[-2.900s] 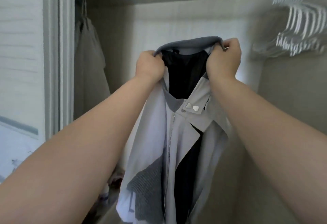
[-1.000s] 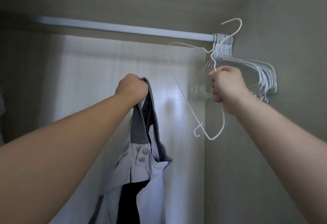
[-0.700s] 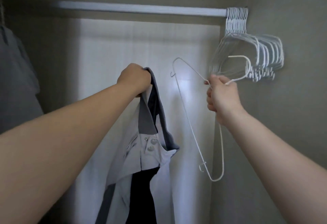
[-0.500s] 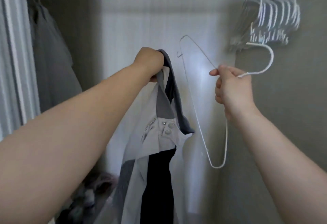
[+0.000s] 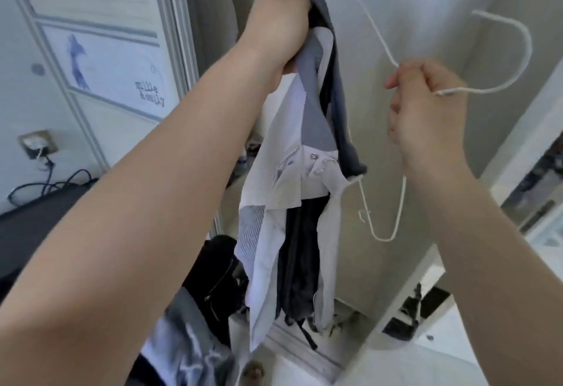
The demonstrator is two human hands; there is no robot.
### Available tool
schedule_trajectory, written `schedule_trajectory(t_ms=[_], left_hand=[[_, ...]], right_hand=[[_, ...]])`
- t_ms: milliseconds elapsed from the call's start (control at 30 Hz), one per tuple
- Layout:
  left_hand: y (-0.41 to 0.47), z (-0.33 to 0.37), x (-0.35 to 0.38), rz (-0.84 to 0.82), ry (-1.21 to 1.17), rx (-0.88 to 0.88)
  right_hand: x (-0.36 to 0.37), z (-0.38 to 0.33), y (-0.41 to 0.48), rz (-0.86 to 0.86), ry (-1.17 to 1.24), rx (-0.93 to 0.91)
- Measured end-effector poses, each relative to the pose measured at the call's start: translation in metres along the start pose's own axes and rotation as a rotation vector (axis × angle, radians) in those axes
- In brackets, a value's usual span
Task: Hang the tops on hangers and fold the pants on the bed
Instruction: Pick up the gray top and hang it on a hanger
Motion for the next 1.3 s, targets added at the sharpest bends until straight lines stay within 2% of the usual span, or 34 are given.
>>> schedule_trajectory(t_ms=[33, 100, 233, 600, 700, 833, 1000, 1300], left_hand=[[-0.011, 0.002, -0.002, 0.010, 0.035, 0.057], [-0.041, -0.003, -0.004, -0.039, 0.165, 0.052], [-0.108, -0.041, -0.028, -0.029, 0.186, 0.015], [-0.294, -0.146, -0.118, 0.069, 0.450, -0.248], [-0.343, -0.167, -0.147, 0.137, 0.514, -0.348], [-0.394, -0.184, -0.190, 0.228, 0.565, -0.442], [-0.429, -0.174, -0.222, 0.306, 0.607, -0.439], [-0.462, -0.144, -0.222, 0.313, 0.801, -0.398]], right_hand=[[-0.005, 0.002, -0.017, -0.014, 0.011, 0.028], [-0.013, 0.005, -0.050, -0.040, 0.035, 0.085], [-0.028, 0.014, -0.117, -0.092, 0.054, 0.202], [-0.091, 0.026, -0.324, -0.346, -0.013, 0.464], [-0.108, 0.019, -0.377, -0.401, -0.024, 0.522], [-0.127, 0.014, -0.435, -0.564, -0.073, 0.554], [-0.150, 0.001, -0.476, -0.697, -0.111, 0.580], [-0.141, -0.018, -0.473, -0.969, -0.129, 0.540]])
Point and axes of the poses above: each hand's wrist, its own y-axis towards the middle knuckle, its own x-axis out of the palm, z = x × y, the point moved 5 cm from there along y, towards the middle knuckle
